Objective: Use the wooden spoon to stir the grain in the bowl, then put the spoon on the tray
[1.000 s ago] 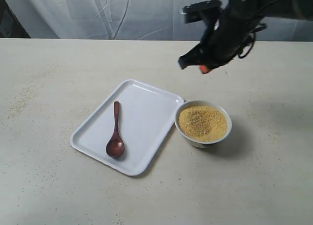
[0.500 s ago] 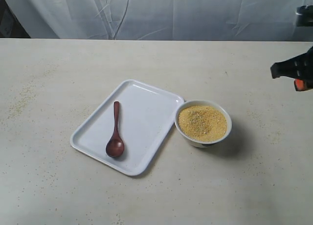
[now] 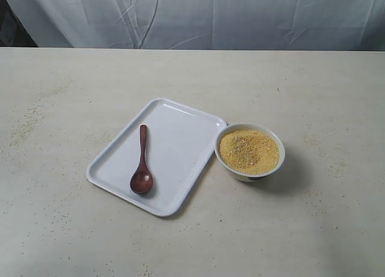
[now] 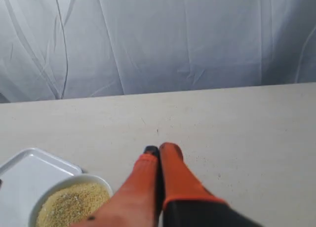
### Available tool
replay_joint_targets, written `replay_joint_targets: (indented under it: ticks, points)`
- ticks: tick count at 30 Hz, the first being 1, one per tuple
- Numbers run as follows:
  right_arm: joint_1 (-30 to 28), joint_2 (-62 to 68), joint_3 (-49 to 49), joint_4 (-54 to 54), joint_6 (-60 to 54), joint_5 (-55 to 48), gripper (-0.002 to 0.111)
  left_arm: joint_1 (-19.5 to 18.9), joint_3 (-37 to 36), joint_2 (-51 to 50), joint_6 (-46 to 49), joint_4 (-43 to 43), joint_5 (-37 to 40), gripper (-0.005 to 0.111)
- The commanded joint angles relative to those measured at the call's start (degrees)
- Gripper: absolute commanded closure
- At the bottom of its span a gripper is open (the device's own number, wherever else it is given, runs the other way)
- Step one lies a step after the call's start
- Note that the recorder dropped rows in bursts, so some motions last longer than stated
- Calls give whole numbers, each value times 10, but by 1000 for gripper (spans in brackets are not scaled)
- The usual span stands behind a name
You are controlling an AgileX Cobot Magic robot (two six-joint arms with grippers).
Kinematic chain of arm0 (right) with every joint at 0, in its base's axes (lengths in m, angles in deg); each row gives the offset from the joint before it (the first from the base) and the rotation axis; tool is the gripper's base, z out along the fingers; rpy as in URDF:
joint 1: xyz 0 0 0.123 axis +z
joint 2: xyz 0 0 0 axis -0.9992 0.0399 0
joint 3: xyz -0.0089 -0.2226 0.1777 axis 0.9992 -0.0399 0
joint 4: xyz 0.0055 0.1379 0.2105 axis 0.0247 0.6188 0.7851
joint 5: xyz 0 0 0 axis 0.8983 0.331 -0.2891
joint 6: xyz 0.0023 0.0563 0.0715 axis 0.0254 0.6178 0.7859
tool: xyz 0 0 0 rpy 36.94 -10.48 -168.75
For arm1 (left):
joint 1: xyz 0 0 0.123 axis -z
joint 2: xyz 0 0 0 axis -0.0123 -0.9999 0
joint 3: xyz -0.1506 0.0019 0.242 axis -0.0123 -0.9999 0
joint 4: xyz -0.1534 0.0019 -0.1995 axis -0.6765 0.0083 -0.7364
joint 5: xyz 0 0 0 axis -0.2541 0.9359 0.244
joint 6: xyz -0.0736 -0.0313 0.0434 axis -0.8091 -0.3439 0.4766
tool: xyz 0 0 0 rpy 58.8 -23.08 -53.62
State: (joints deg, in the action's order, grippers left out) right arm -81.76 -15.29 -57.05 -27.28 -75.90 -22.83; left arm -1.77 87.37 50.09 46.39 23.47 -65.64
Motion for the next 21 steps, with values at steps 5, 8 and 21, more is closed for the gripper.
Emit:
replay_joint_targets:
  ticks: [5, 8, 21]
  points:
    - [-2, -89, -3, 1, -1, -7, 108, -2, -1, 2, 0, 3, 0, 107]
    - [-2, -89, -12, 3, -1, -3, 108, -2, -1, 2, 0, 3, 0, 107]
    - [-2, -89, -198, 11, -1, 80, 108, -2, -1, 2, 0, 3, 0, 107]
